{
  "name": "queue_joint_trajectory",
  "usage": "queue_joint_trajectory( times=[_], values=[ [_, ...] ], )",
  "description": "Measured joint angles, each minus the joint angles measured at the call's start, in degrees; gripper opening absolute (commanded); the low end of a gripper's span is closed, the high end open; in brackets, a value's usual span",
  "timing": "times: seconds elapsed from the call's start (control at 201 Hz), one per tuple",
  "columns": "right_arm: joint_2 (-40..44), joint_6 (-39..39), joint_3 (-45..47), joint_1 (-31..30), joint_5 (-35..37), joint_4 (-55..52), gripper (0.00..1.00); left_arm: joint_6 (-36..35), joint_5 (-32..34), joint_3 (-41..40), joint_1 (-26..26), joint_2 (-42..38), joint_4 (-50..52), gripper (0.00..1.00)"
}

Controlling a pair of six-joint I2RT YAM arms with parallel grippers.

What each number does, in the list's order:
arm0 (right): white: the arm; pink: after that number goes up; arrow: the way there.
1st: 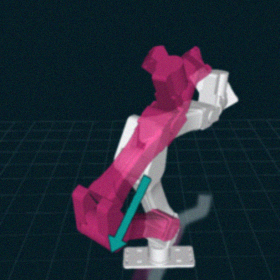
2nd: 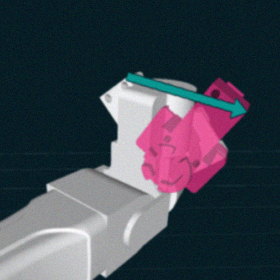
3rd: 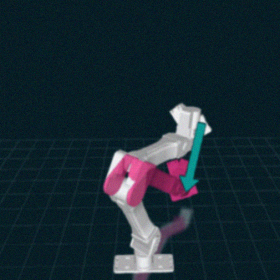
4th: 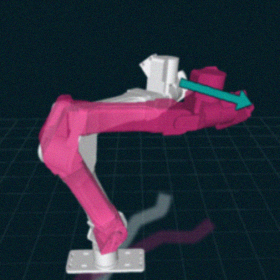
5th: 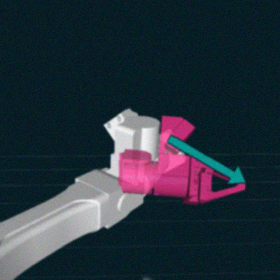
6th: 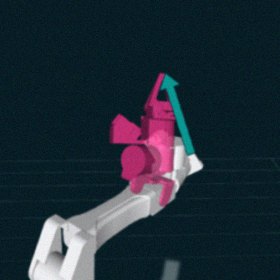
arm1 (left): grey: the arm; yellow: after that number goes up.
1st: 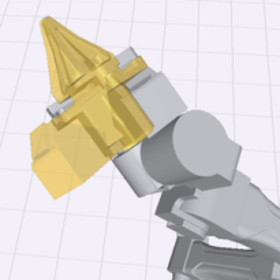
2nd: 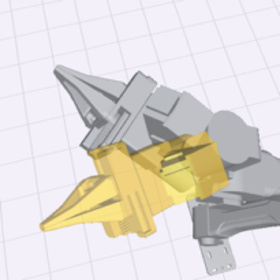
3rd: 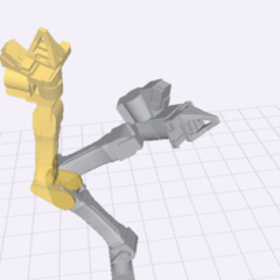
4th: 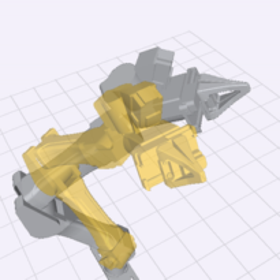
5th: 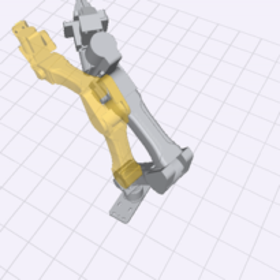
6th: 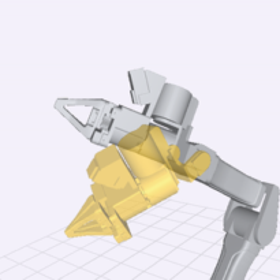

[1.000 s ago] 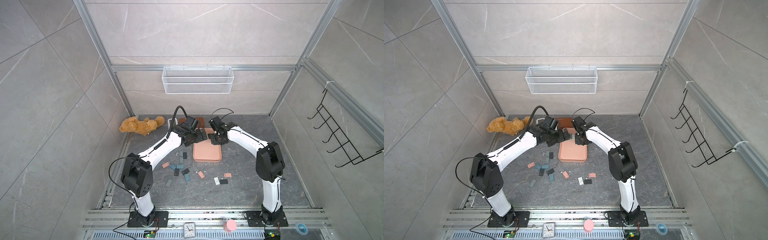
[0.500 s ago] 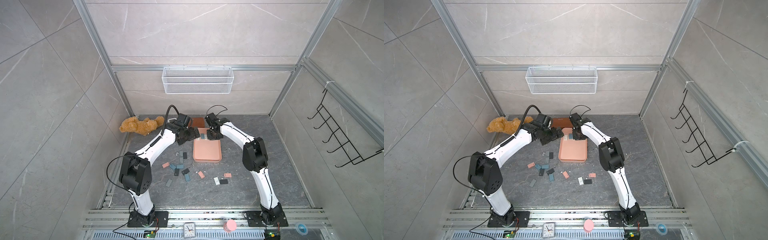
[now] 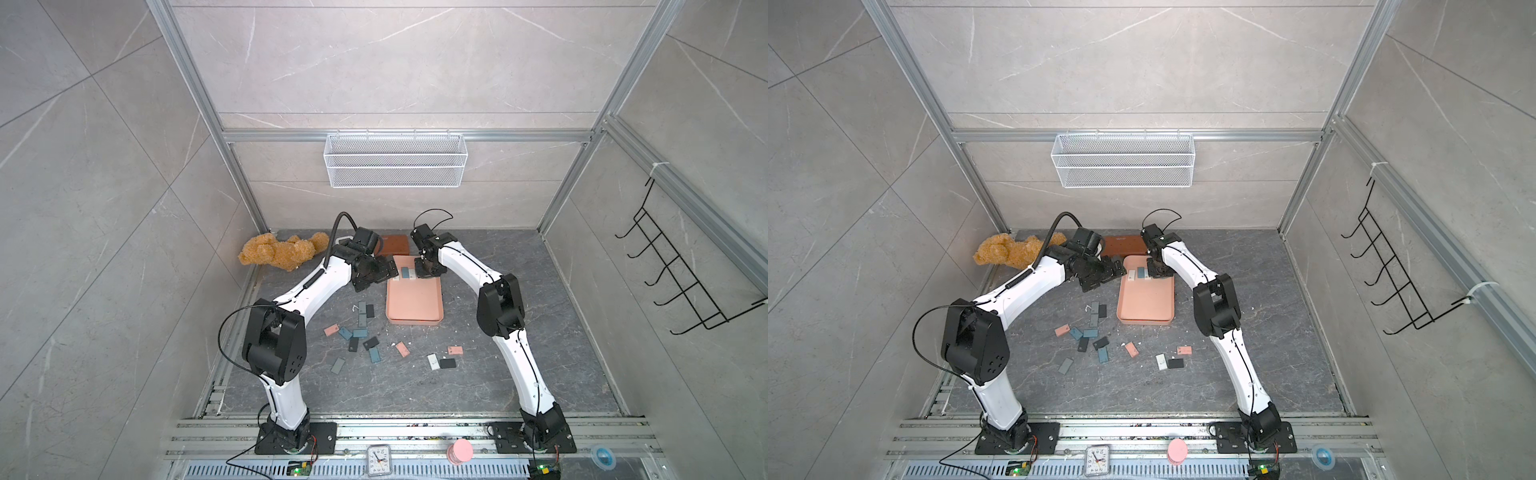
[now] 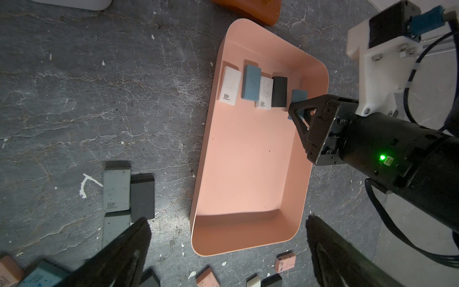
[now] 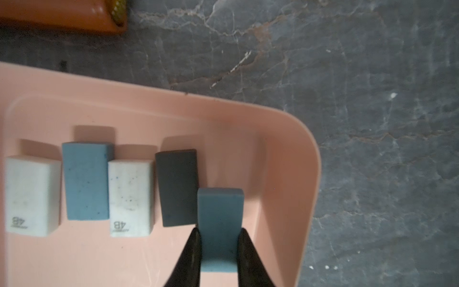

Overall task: Put the eraser in the storage box
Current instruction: Place the eraser in the storage box.

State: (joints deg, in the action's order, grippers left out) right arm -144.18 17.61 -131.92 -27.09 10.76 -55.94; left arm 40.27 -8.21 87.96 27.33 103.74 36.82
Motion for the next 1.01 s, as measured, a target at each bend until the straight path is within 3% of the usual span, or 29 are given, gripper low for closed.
queue_joint_trajectory(
  times=[0.498, 1.006],
  values=[
    [-4.46, -1.40, -5.14, 0.87, -0.02, -1.75, 0.27, -0.02, -0.92, 0.33, 0.00, 0.70, 1.09, 0.99],
    [-6.82, -2.01, -9.86, 0.98, -0.02, -4.57, 0.43, -0.44, -0.92, 0.52, 0.00, 0.70, 1.53, 0.99]
  ],
)
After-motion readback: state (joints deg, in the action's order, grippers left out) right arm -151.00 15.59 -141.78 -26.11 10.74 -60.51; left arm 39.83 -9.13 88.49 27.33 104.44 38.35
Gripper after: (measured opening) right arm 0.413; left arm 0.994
